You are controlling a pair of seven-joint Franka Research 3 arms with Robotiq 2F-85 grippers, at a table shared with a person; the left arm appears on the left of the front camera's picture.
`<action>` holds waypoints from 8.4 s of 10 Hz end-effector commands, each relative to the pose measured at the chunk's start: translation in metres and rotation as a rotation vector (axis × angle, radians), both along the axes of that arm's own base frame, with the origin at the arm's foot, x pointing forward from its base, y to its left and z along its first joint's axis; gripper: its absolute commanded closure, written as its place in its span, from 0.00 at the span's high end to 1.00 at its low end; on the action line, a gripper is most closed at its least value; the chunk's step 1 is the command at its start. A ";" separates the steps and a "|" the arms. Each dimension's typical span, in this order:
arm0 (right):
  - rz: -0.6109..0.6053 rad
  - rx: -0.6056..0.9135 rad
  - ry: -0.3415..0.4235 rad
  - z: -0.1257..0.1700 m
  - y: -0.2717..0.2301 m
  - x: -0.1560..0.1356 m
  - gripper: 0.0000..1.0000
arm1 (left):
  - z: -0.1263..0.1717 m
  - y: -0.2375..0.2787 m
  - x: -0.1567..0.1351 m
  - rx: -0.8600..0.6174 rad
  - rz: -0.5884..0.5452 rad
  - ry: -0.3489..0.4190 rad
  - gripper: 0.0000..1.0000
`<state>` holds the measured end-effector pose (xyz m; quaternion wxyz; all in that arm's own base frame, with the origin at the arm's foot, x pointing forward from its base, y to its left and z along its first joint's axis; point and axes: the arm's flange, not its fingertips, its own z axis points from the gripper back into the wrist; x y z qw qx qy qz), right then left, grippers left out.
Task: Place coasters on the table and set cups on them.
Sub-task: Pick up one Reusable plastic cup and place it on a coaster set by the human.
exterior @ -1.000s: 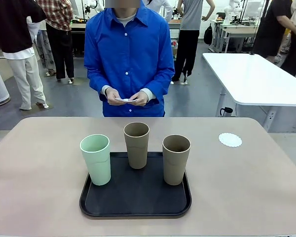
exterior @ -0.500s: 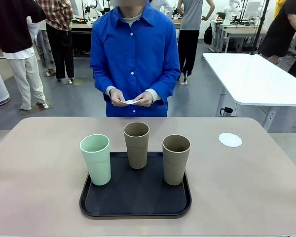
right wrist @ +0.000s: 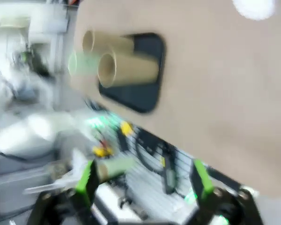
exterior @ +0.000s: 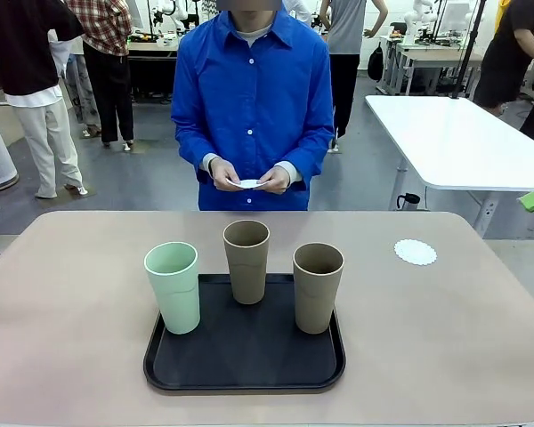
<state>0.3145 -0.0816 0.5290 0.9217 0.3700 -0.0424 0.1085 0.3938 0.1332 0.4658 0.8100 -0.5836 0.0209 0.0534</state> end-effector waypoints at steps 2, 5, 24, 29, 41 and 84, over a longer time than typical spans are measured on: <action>0.580 -0.152 -0.370 0.003 0.035 0.030 1.00 | 0.002 0.002 0.000 -0.006 -0.005 -0.009 1.00; 0.549 -0.173 -0.444 -0.003 0.114 0.064 1.00 | 0.002 0.002 0.000 -0.006 -0.005 -0.009 1.00; 0.671 0.373 -1.095 -0.150 0.092 0.110 1.00 | 0.002 0.002 0.000 -0.006 -0.005 -0.009 1.00; 0.683 0.381 -1.042 -0.171 0.098 0.109 1.00 | 0.002 0.002 0.000 -0.006 -0.005 -0.009 1.00; 0.634 0.452 -1.139 -0.240 0.149 0.107 1.00 | 0.002 0.002 0.000 -0.006 -0.005 -0.009 1.00; 0.772 0.639 -1.015 -0.276 0.230 0.093 0.00 | 0.002 0.002 0.000 -0.006 -0.005 -0.009 1.00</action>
